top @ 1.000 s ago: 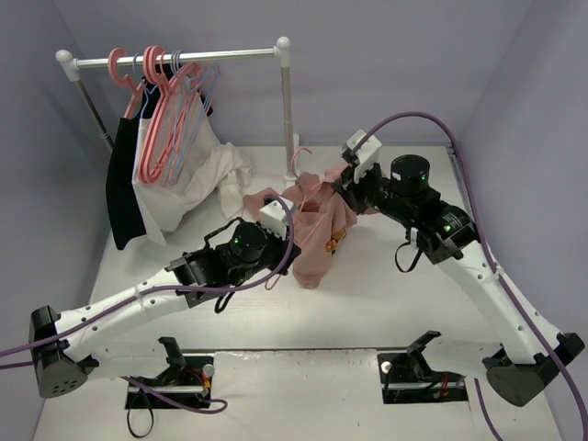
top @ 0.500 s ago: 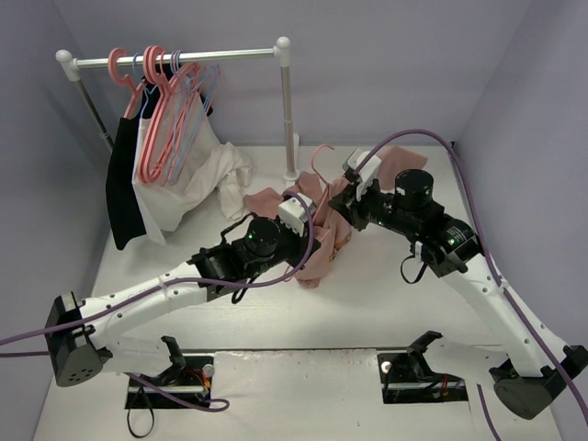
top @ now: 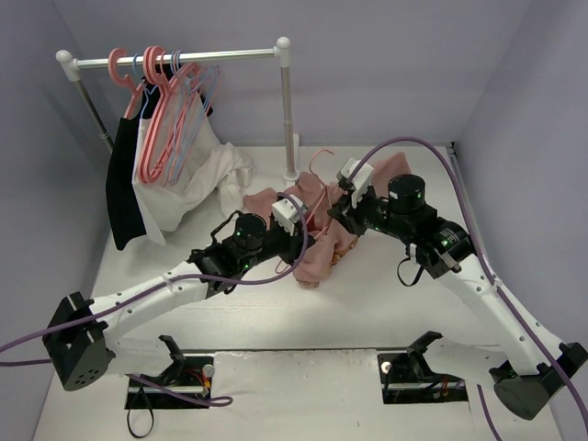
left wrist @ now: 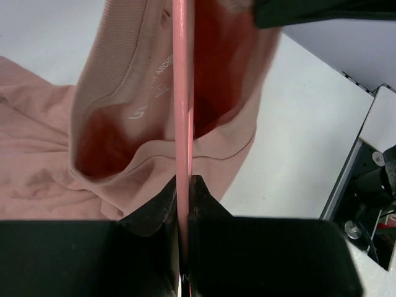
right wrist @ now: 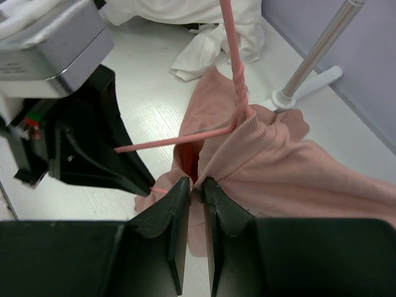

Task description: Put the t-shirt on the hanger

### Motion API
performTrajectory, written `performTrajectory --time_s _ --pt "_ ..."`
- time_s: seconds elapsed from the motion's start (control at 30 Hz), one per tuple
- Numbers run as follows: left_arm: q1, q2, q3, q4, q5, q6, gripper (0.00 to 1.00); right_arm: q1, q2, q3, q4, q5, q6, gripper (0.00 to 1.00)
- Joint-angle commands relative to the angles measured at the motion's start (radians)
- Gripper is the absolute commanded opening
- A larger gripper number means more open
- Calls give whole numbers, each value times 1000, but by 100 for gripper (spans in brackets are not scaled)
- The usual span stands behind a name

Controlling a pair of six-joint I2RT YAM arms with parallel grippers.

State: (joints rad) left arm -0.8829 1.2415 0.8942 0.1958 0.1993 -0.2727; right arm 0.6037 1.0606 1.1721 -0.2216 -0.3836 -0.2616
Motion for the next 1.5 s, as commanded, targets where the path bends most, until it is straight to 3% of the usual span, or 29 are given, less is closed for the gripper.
performTrajectory --time_s 0.0,0.2,0.47,0.87,1.1,1.3,1.37,1.47 --pt "25 -9 -25 273 125 26 0 10 30 31 18 -54 -34 13" --pt "26 34 -63 352 170 80 0 9 34 50 13 -41 -69 27" --pt "102 -22 -114 373 214 108 0 -40 0 121 -4 -39 -217 60" --pt "139 -48 -168 372 338 156 0 -133 142 280 -240 -46 -445 68" --pt "152 -69 -152 337 377 184 0 -140 244 353 -376 -133 -505 67" --pt "165 -60 -116 278 409 223 0 -140 257 348 -415 -202 -530 55" --pt "171 -54 -105 277 419 222 0 -140 254 348 -416 -201 -531 42" --pt "176 -42 -87 264 423 222 0 -140 250 353 -416 -198 -530 7"
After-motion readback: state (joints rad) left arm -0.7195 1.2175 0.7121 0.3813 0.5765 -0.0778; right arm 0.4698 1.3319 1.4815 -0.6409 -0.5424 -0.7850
